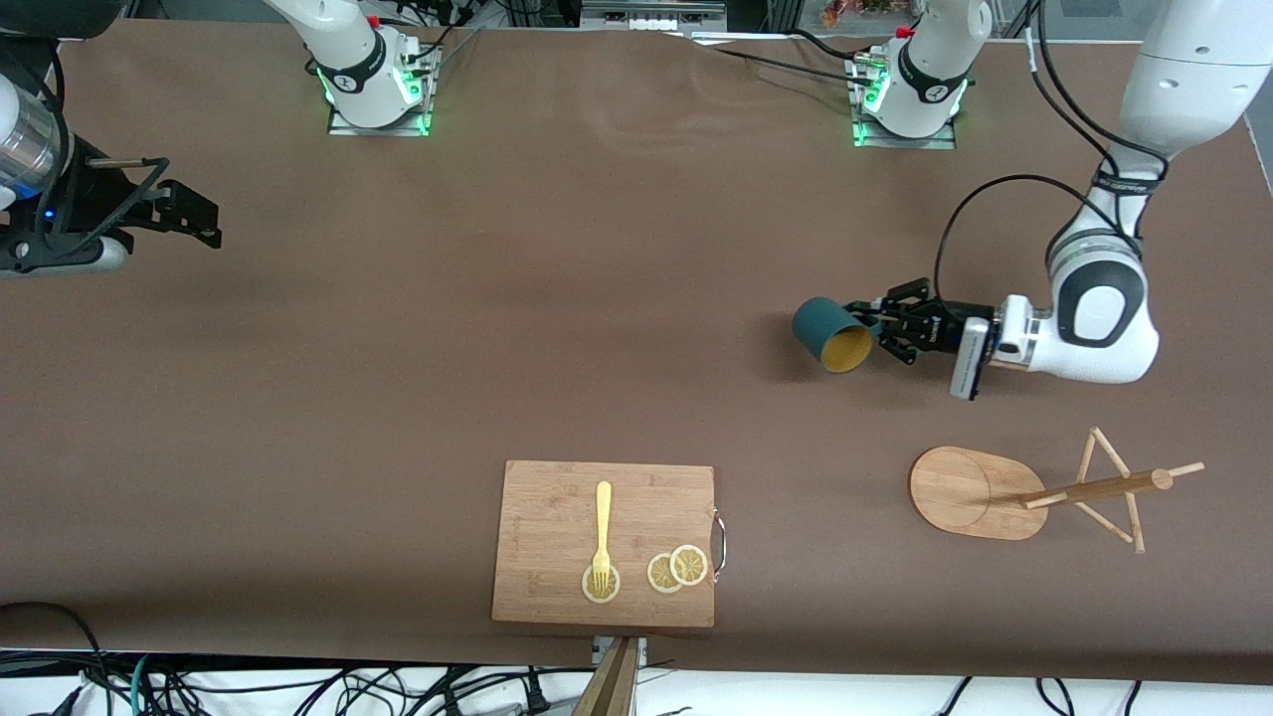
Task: Pass cup and hang on rack
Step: 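Grasp the mug handle with the left gripper and lift it, then carry the mug to the wooden rack and hook it on a peg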
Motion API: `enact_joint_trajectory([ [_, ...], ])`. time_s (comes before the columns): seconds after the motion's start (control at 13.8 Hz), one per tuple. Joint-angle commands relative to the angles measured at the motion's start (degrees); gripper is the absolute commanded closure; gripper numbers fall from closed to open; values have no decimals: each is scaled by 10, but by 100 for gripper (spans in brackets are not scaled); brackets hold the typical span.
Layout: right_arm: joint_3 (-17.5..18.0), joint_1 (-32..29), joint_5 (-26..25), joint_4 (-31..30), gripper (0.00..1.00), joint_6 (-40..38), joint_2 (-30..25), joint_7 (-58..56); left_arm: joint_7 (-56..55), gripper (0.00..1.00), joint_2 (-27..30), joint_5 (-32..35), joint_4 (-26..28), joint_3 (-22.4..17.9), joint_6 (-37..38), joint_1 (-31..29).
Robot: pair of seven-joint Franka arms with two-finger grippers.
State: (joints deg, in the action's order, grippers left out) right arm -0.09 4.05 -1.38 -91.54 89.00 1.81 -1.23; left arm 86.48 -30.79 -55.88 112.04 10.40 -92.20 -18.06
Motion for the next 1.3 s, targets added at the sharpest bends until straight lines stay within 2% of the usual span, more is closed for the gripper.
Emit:
enact_joint_trajectory([
  [0.0, 4, -9, 2, 4, 0, -9, 1, -3, -37, 92, 5, 36, 3, 6, 45, -42],
  [0.14, 4, -10, 2, 3, 0, -15, 1, -3, -83, 93, 5, 50, -3, 6, 75, -78],
  [0.43, 2, -10, 2, 4, 0, -17, 0, -3, -230, 93, -8, 68, -81, 6, 159, -134],
  [0.58, 2, -10, 3, 4, 0, -17, 1, -3, -304, 93, -10, 76, -117, 6, 171, -154],
  [0.8, 2, -10, 2, 4, 0, -18, 1, -3, -385, 93, -23, 60, -153, 7, 171, -174],
  [1.01, 2, -10, 2, 3, 0, -23, 0, -3, -487, 92, -32, 2, -177, 7, 171, -184],
  [1.23, 2, -10, 3, 3, 0, -23, 0, -3, -593, 92, -35, -17, -216, 7, 171, -186],
])
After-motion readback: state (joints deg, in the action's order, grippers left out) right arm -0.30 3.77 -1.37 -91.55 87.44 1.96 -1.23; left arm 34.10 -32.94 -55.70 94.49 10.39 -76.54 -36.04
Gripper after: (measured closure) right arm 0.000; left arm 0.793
